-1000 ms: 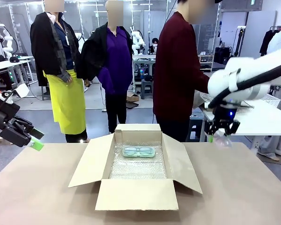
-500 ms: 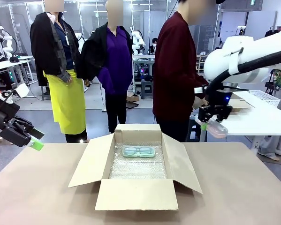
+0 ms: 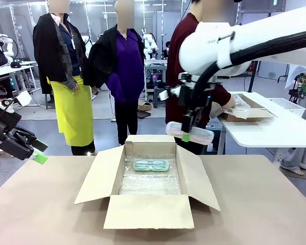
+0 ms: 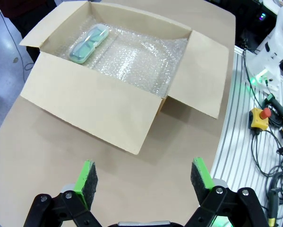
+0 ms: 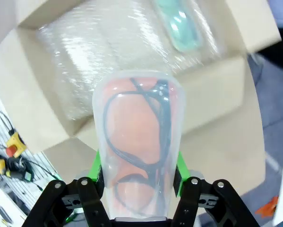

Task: Pack the glasses set securely to prepare it for shipping.
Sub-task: Put the Glasses case from the right side of the table into the Package Box.

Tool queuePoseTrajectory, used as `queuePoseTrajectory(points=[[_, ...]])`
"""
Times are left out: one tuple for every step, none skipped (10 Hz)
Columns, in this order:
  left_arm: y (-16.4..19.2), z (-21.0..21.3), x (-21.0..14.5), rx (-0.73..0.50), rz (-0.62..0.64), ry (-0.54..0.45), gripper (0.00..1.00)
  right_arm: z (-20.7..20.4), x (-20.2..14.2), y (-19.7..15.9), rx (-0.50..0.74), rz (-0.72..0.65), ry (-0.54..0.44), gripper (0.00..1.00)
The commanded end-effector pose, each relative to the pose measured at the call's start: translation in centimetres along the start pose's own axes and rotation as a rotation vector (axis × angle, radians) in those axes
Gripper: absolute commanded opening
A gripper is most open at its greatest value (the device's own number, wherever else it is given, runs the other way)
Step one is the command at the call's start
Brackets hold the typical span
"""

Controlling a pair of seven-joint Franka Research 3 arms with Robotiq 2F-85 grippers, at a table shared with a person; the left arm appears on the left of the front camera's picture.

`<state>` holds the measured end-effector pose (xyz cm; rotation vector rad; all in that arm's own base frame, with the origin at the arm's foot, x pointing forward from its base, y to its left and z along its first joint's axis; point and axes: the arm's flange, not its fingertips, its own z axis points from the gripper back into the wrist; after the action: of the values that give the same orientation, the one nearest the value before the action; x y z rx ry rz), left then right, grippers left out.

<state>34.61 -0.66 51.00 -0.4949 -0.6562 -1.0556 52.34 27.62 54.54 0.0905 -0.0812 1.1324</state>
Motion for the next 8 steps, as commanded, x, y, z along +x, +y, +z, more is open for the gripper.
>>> queuePoseTrajectory(points=[[0.1, 0.2, -0.1, -0.017, -0.016, -0.024, 1.00, -1.2, 2.3, 0.5, 0.043, 0.143, 0.036, 0.00], [0.1, 0.2, -0.1, -0.017, -0.016, -0.024, 1.00, -2.6, 4.2, 2.1, 0.042, 0.210, 0.065, 0.00], [0.1, 0.2, -0.1, -0.017, -0.016, -0.024, 1.00, -4.0, 5.6, 2.9, 0.033, 0.256, 0.074, 0.00], [0.1, 0.2, -0.1, -0.017, -0.016, -0.024, 1.00, -5.5, 6.6, 3.0, 0.039, 0.291, 0.071, 0.00], [0.1, 0.2, -0.1, -0.017, -0.016, -0.024, 1.00, -6.9, 7.6, 2.7, 0.021, 0.320, 0.068, 0.00], [0.1, 0.2, -0.1, -0.017, -0.016, -0.024, 1.00, -8.3, 8.7, 2.3, 0.026, 0.334, 0.068, 0.00], [0.1, 0.2, -0.1, -0.017, -0.016, -0.024, 1.00, -9.6, 9.6, 2.2, 0.041, 0.307, 0.049, 0.00], [0.1, 0.2, -0.1, -0.017, -0.016, -0.024, 1.00, -11.2, 10.4, 2.1, 0.052, 0.307, 0.057, 0.00]])
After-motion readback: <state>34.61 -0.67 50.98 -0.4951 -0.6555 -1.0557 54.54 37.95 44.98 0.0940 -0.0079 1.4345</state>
